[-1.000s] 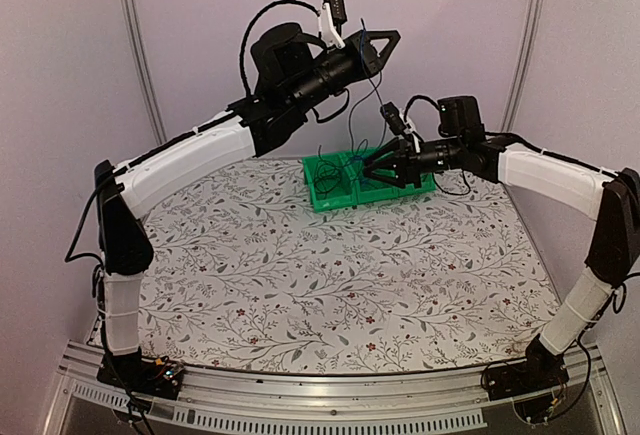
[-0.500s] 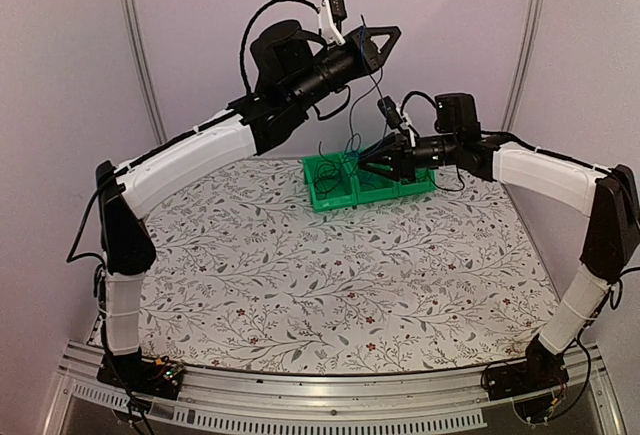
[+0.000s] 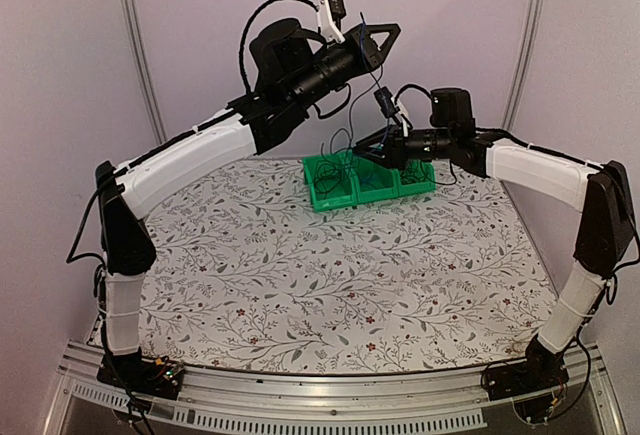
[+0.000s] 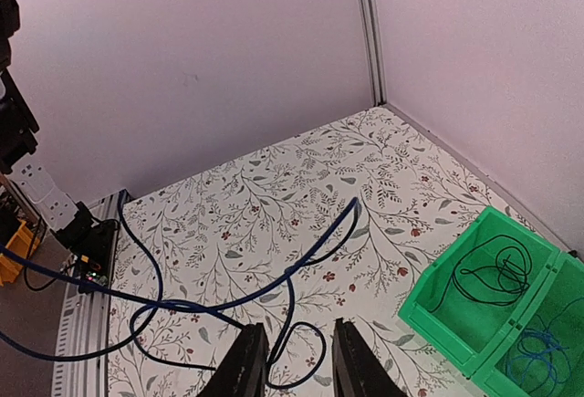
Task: Untangle the cables
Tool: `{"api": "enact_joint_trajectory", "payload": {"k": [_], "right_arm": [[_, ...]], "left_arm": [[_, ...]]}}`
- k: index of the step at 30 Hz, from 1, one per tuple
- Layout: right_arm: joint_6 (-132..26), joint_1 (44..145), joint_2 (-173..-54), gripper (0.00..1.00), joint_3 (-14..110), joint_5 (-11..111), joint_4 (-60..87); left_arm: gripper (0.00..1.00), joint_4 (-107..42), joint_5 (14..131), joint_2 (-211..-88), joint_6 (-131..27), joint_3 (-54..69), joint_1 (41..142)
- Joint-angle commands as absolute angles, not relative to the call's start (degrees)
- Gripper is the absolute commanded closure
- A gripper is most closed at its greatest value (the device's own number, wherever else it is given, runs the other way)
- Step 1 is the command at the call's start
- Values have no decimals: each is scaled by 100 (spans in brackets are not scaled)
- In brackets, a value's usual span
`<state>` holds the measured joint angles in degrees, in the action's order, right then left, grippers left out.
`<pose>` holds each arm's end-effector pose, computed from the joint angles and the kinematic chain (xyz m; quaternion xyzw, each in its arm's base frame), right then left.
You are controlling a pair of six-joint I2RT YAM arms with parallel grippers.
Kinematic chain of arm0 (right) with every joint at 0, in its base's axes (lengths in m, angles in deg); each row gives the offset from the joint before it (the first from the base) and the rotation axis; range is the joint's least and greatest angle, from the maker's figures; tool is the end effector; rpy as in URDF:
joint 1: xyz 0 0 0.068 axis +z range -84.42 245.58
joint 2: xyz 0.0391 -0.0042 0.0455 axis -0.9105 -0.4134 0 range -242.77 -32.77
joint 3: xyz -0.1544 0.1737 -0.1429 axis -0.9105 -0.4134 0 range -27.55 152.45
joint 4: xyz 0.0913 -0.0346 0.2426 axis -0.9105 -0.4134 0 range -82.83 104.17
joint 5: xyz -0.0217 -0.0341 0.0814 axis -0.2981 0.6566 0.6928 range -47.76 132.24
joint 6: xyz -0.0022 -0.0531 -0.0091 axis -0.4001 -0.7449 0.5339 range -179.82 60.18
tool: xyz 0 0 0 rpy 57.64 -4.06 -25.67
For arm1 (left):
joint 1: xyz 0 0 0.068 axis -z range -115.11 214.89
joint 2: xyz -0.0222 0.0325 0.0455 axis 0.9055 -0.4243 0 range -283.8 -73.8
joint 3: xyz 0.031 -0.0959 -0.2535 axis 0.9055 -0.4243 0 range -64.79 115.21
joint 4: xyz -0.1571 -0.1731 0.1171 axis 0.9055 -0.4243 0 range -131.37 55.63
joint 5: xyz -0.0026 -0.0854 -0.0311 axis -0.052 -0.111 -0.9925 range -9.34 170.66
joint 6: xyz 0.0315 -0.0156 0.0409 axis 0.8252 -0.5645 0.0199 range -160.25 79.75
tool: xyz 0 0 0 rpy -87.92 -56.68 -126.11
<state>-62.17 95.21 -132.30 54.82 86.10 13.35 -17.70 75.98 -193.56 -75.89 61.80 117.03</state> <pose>0.3445 0.2243 0.3280 -0.4178 0.6609 0.4222 0.4587 0.2971 -0.3868 0.4750 0.1124 0.5372 -0.5954 0.5867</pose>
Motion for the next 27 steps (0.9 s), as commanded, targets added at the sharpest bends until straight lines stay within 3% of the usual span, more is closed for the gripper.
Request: {"api": "enact_joint_trajectory", "payload": {"k": [1,6,11,16,20,27], "right_arm": [[-6009,9555,-13323,70,5640,8955,1639],[-6026,9555,-13297,80,5504,9227,1566],[-6008,9555,-13166,60,5272,9405,1261],[-6187,9555,-12658,50,4809,9667,1164],[-6308,9555,-12562,49,4635,9851,1135],[-6477,9556,-12589,57,4653,10513,1183]], "left_arm": [[100,-1698,7679,-19318,-7585,6068,11772],[100,-1639,7689,-19323,-7547,6056,11764],[100,-1593,7758,-19309,-7481,6050,11764],[100,-1559,7767,-19292,-7472,6057,11774],[100,-1526,7791,-19281,-7472,6055,11800],[100,-1521,7783,-19280,-7461,6042,11809]]}}
